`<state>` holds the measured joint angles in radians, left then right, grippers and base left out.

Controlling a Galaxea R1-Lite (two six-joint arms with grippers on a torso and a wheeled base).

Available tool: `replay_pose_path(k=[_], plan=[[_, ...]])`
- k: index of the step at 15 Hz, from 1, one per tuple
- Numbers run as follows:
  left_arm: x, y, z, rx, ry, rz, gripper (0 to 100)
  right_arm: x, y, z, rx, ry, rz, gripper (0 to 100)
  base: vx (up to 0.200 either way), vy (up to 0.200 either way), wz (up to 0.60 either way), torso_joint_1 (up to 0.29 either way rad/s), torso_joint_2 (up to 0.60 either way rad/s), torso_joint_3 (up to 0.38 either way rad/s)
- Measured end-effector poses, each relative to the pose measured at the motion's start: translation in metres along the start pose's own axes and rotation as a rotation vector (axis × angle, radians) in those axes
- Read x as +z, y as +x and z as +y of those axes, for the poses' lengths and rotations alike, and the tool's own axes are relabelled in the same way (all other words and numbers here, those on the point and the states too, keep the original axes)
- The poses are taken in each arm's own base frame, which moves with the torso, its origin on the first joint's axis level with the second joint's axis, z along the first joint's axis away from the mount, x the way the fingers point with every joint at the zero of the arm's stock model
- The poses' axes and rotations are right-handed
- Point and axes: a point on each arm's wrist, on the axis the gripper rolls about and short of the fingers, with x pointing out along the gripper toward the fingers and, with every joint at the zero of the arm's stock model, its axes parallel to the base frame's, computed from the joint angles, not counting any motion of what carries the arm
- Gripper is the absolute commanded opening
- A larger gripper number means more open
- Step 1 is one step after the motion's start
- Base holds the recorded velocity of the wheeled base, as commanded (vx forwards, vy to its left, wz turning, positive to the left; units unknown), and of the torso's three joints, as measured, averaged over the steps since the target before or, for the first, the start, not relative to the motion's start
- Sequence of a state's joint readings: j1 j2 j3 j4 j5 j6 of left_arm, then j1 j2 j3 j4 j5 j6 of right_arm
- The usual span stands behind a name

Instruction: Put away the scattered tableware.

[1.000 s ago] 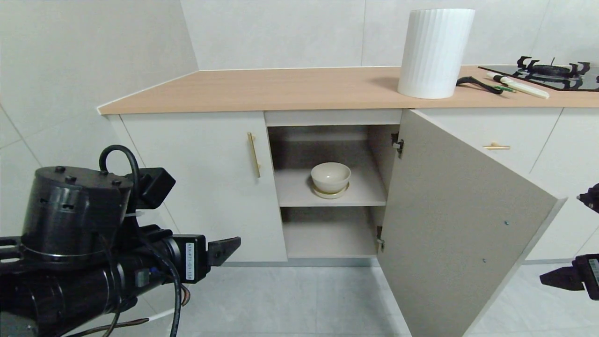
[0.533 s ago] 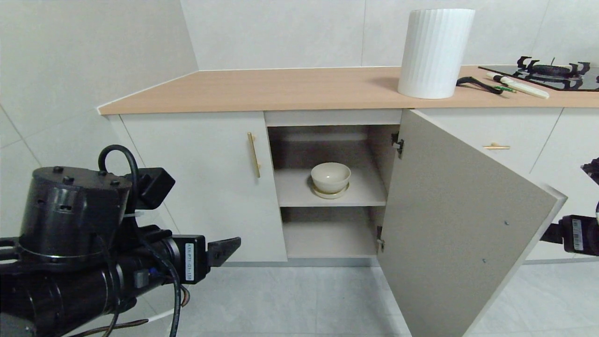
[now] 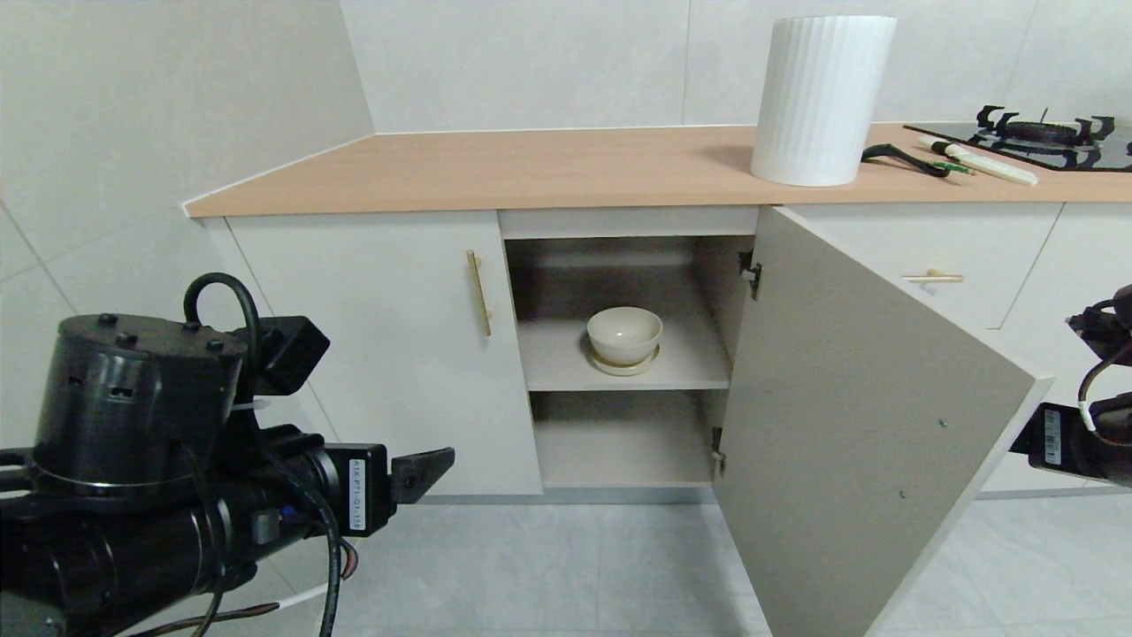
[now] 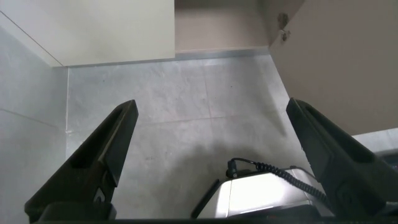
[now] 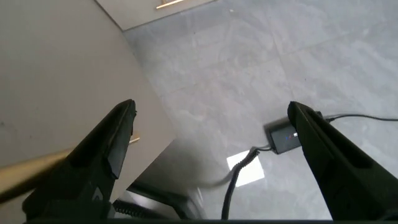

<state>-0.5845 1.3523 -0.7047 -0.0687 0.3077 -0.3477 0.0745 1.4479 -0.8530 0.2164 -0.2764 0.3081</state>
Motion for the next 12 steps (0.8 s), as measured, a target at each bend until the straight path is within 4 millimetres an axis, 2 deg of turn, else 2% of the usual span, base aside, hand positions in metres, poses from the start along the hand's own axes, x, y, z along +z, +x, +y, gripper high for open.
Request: replay_pose_path(k=[7, 12], plan=[[0.001, -0.002, 0.0, 0.0, -0.001, -0.007, 100, -0.015, -0.006, 0.042, 0.154, 0.006, 0.036, 100, 0.0, 0.0, 0.0, 0.0, 0.0, 0.0], [0.003, -0.007, 0.001, -0.003, 0.013, -0.029, 100, -0.013, -0.01, 0.084, 0.401, -0.083, 0.045, 100, 0.0, 0.0, 0.0, 0.0, 0.0, 0.0]])
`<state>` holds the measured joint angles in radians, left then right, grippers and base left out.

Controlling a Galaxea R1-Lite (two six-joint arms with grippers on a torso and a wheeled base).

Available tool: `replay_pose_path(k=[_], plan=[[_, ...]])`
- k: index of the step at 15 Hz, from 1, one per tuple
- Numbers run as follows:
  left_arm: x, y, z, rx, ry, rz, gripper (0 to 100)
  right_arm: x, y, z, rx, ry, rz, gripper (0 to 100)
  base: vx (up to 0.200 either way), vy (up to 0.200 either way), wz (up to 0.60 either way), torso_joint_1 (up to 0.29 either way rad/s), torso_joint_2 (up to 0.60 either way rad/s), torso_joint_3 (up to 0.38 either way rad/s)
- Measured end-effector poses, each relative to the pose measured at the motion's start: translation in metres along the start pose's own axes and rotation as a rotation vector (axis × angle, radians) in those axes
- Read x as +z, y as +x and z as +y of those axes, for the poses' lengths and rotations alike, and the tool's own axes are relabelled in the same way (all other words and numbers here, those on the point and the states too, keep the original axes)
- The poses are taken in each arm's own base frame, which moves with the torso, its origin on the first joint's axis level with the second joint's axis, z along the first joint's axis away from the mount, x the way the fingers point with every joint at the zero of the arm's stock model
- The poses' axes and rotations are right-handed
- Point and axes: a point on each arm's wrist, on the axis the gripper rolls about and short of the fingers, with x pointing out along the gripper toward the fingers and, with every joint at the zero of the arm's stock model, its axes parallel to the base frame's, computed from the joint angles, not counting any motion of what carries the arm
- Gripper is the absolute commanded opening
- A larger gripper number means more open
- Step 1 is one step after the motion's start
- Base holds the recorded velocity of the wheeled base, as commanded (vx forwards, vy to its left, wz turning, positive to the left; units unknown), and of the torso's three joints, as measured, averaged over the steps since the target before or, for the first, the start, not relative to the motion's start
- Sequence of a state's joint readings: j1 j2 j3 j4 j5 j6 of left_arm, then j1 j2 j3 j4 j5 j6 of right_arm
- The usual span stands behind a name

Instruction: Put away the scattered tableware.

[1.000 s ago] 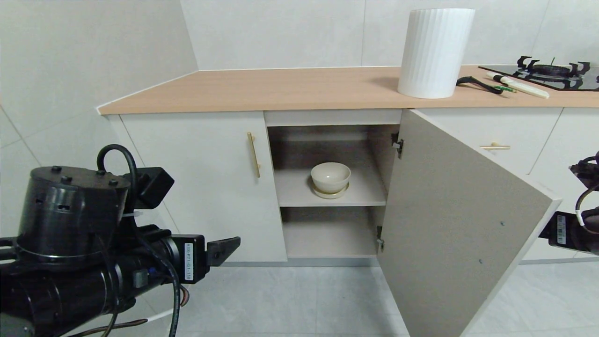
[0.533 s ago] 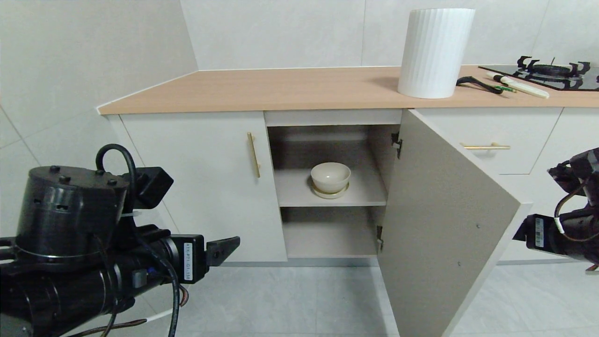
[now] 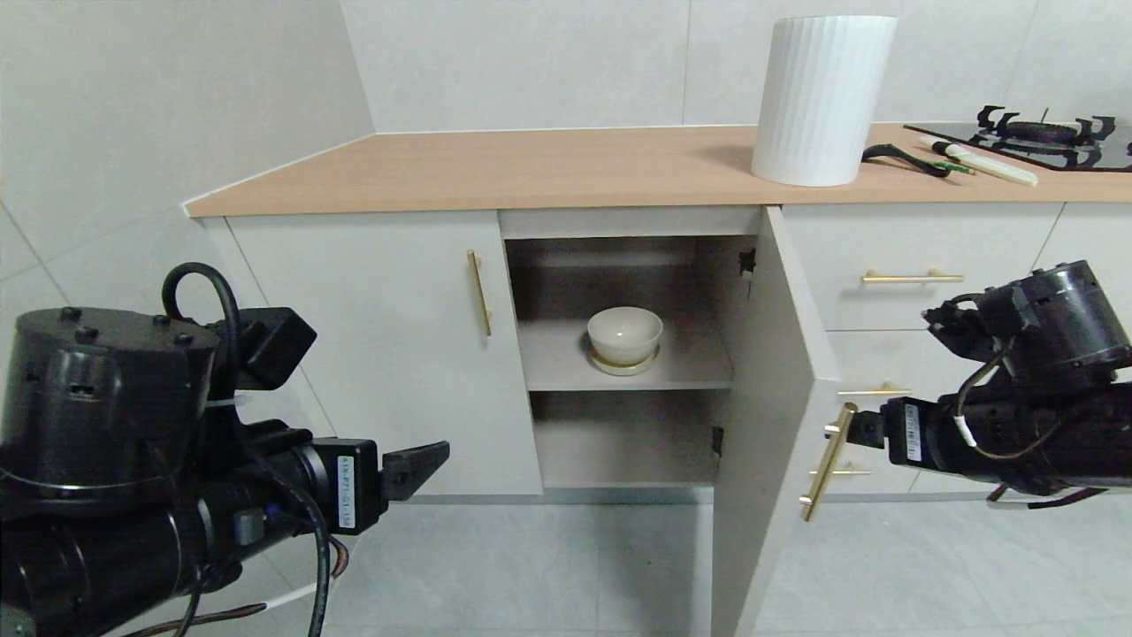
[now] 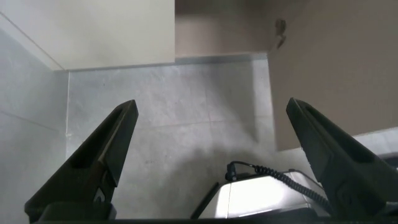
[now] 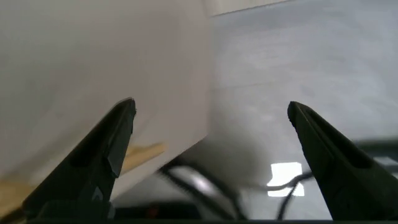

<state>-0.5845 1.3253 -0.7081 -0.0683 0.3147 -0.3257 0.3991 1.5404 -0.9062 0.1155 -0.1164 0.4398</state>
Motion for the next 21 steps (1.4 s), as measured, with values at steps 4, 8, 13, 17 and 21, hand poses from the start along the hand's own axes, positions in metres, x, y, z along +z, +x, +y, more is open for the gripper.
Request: replay_pose_path(k=[4, 8, 13, 17, 21], plan=[[0.0, -0.002, 0.001, 0.03, 0.02, -0.015, 100, 0.014, 0.022, 0.036, 0.099, -0.123, 0.023, 100, 0.0, 0.0, 0.0, 0.0, 0.0, 0.0], [0.0, -0.001, 0.001, 0.028, 0.018, -0.015, 100, 0.024, 0.053, 0.073, 0.16, -0.201, 0.026, 100, 0.0, 0.0, 0.0, 0.0, 0.0, 0.0], [-0.001, 0.002, 0.0, 0.032, 0.023, -0.003, 100, 0.023, 0.091, 0.085, 0.179, -0.19, -0.013, 100, 0.0, 0.0, 0.0, 0.0, 0.0, 0.0], [-0.002, 0.005, 0.0, 0.037, 0.027, 0.006, 100, 0.02, 0.107, 0.088, 0.178, -0.169, -0.021, 100, 0.0, 0.0, 0.0, 0.0, 0.0, 0.0], [-0.003, 0.007, 0.0, 0.051, 0.029, 0.011, 100, 0.017, 0.116, 0.09, 0.183, -0.133, -0.027, 100, 0.15, 0.0, 0.0, -0.002, 0.0, 0.001]])
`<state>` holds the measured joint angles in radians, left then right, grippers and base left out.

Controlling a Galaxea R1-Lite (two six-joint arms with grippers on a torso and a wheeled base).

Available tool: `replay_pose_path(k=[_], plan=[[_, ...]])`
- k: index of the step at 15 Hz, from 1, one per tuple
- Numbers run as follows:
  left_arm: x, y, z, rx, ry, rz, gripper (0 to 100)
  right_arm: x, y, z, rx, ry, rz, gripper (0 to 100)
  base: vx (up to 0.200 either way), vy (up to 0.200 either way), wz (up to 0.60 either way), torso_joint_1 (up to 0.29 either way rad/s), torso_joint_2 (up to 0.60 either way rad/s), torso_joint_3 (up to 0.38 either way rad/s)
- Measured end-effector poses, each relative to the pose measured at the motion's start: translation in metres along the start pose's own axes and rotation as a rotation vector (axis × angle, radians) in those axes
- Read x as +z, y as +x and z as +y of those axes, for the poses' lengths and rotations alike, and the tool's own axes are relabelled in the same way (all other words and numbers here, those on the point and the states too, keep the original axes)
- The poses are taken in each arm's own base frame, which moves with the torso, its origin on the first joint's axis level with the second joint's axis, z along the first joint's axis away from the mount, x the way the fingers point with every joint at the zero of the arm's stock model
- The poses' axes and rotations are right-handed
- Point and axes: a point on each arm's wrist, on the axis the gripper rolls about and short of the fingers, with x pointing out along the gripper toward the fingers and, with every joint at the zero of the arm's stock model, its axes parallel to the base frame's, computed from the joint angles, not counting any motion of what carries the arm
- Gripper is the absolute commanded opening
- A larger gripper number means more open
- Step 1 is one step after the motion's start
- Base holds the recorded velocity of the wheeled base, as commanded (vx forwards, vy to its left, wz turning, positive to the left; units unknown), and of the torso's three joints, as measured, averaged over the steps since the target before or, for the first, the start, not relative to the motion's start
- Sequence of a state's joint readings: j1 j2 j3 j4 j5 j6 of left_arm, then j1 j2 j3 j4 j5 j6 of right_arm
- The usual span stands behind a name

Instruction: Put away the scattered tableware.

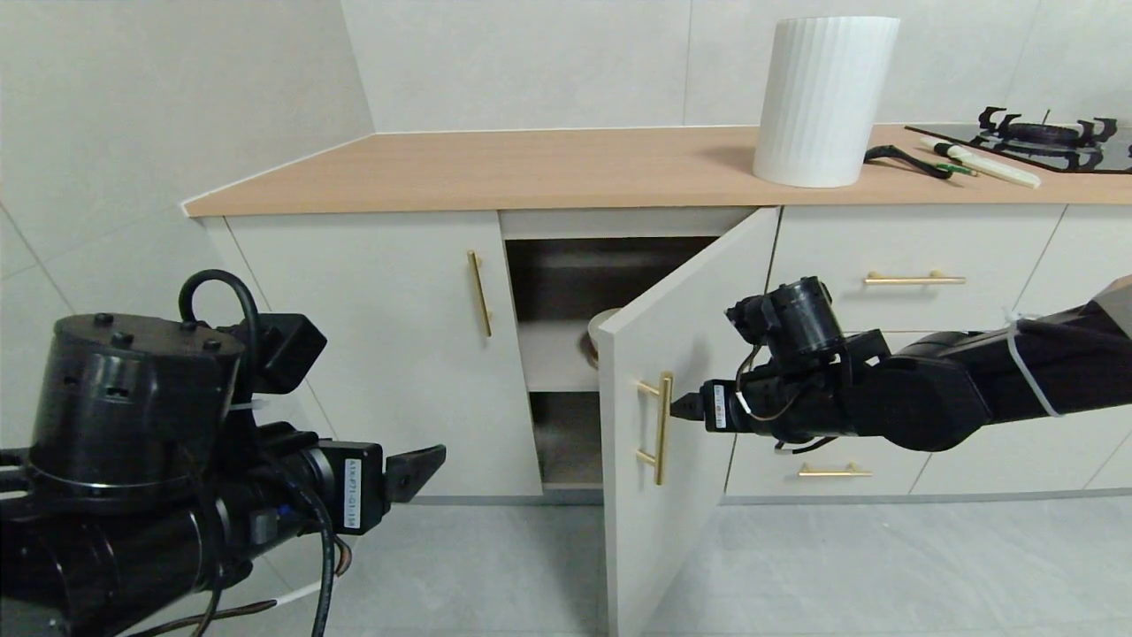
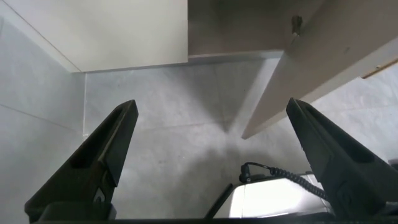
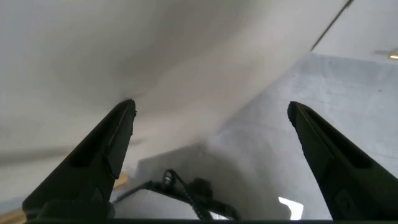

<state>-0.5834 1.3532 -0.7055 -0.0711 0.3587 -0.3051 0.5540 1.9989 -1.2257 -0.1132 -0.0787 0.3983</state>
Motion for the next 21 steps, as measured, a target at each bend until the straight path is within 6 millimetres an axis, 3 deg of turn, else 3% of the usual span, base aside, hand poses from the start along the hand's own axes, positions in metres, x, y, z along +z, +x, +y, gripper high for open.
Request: replay_pose_path(k=[4, 14, 21], plan=[[0.0, 0.001, 0.0, 0.002, 0.001, 0.003, 100, 0.001, 0.007, 0.006, 0.027, 0.042, -0.04, 100, 0.2, 0.0, 0.0, 0.006, 0.0, 0.002], [-0.003, 0.005, 0.0, 0.027, 0.011, 0.013, 100, 0.001, 0.013, 0.036, 0.132, 0.187, -0.113, 100, 0.0, 0.0, 0.0, 0.0, 0.0, 0.0], [-0.004, 0.007, -0.001, 0.03, 0.014, 0.021, 100, 0.02, 0.039, 0.051, 0.043, 0.361, -0.263, 100, 0.0, 0.0, 0.0, 0.0, 0.0, 0.0]])
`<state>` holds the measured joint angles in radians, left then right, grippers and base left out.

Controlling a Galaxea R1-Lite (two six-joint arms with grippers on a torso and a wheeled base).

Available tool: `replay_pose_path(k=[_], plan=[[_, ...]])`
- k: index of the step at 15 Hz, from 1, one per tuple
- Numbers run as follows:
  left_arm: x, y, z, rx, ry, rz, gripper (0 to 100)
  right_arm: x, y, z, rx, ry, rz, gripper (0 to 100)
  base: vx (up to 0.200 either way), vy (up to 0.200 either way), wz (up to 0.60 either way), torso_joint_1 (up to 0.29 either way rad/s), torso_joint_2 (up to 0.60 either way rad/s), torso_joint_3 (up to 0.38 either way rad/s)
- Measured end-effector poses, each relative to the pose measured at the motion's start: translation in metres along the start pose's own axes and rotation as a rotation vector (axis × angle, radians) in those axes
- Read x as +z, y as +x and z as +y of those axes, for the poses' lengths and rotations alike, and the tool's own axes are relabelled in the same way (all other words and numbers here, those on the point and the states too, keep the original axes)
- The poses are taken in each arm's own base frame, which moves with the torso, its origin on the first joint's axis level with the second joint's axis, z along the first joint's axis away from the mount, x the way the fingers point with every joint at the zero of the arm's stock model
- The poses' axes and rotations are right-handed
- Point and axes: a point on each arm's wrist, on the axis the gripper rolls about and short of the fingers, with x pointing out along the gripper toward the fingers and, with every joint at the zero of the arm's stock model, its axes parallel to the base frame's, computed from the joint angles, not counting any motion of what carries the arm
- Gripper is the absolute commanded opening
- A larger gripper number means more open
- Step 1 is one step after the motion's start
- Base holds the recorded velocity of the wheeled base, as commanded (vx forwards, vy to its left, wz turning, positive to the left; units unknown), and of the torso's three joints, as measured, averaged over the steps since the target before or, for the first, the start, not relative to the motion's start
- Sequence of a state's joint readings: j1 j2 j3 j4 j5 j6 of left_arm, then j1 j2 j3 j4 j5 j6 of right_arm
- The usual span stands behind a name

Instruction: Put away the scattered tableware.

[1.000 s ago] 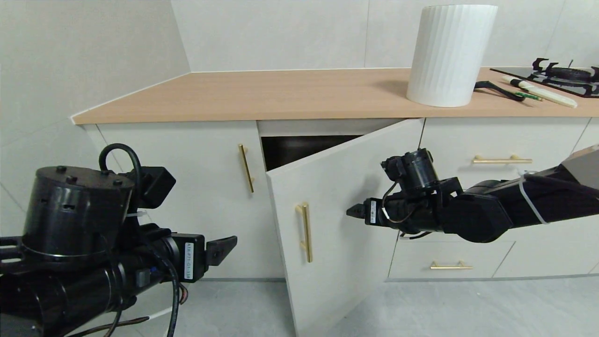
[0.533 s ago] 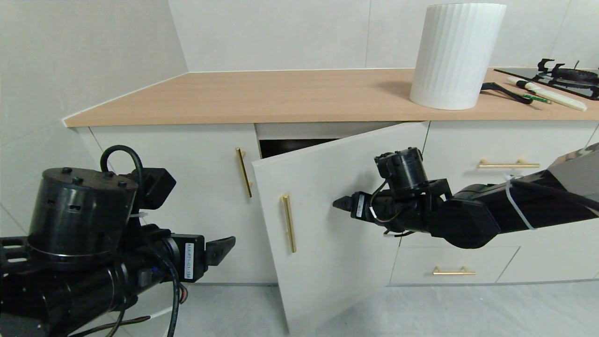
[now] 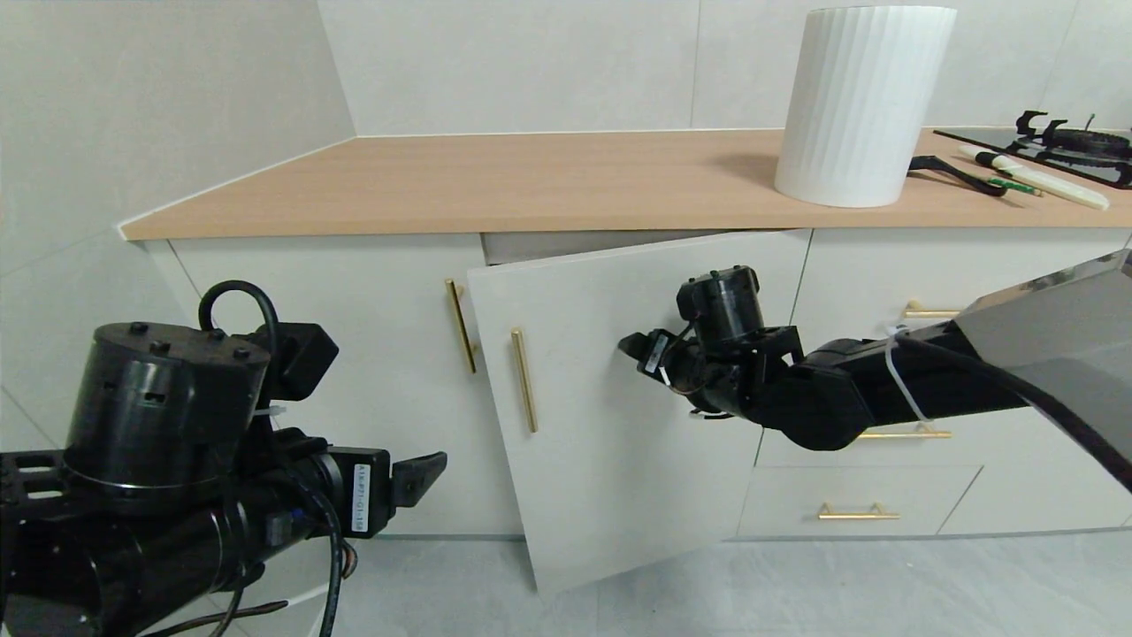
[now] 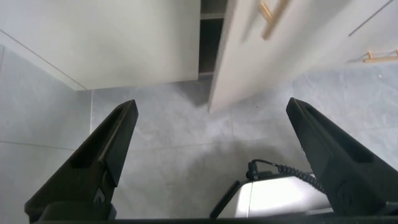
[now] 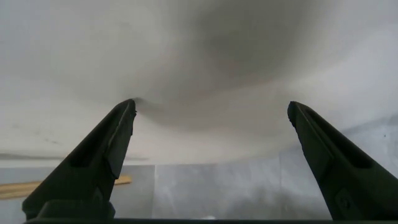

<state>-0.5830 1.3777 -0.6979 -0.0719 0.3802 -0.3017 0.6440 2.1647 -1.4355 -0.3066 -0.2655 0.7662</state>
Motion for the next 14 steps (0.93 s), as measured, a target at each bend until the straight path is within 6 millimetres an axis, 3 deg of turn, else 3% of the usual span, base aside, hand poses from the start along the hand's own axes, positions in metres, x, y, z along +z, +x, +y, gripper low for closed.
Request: replay_pose_path(k=[14], plan=[[0.0, 0.001, 0.0, 0.001, -0.001, 0.002, 100, 0.017, 0.048, -0.02, -0.188, 0.033, -0.203, 100, 0.0, 0.0, 0.0, 0.0, 0.0, 0.0]])
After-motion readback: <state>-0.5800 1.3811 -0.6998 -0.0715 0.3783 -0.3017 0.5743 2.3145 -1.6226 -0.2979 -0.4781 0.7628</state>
